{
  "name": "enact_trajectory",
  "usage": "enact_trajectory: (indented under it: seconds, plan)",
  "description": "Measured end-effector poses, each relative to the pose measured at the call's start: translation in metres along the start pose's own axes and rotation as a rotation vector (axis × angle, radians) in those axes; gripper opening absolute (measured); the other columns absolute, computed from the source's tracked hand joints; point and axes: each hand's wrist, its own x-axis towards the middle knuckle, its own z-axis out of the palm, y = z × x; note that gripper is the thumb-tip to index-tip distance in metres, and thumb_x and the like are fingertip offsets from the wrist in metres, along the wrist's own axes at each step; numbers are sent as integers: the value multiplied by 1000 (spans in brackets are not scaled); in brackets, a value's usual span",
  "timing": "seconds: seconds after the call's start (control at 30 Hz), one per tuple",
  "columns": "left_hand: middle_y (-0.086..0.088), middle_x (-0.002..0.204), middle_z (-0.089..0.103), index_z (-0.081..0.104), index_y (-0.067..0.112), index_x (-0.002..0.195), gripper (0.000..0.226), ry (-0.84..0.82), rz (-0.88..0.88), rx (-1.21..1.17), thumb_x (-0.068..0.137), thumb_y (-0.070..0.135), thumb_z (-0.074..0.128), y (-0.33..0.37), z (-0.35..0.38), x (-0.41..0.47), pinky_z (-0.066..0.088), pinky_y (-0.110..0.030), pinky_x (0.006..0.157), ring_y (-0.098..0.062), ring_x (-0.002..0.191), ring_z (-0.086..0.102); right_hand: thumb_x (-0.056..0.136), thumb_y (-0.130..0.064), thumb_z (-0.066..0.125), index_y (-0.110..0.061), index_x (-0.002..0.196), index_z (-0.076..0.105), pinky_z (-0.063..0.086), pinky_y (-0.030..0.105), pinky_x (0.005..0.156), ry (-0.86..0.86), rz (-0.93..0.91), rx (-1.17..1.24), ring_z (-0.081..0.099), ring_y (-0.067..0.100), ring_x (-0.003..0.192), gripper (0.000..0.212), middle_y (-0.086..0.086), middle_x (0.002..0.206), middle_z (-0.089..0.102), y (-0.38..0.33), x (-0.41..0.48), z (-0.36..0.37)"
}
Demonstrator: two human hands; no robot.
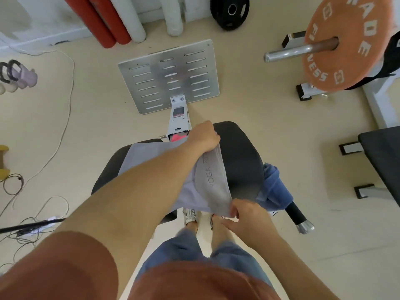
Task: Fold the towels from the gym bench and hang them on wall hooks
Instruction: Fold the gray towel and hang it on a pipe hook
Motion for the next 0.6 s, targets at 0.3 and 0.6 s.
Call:
enact_trajectory:
  seconds: [0.3,0.6]
  plan:
    - [-5,64,59,54,10,74,16,-127,-168,-22,82,24,54,9,1,26,37,-22,48,-16,54,55,95,-34,47,-14,78,59,40,31,60,347,-75,112,55,21,70,29,1,74,61,-32,62,-83]
    - [-6,62,53,47,24,89,15,-336,-251,-401,84,12,39,-23,-15,46,23,-18,43,-14,44,38,95,-30,45,-14,133,47,45,38,91,24,-49,41,54,31,115,42,13,130,53,-36,199,-86]
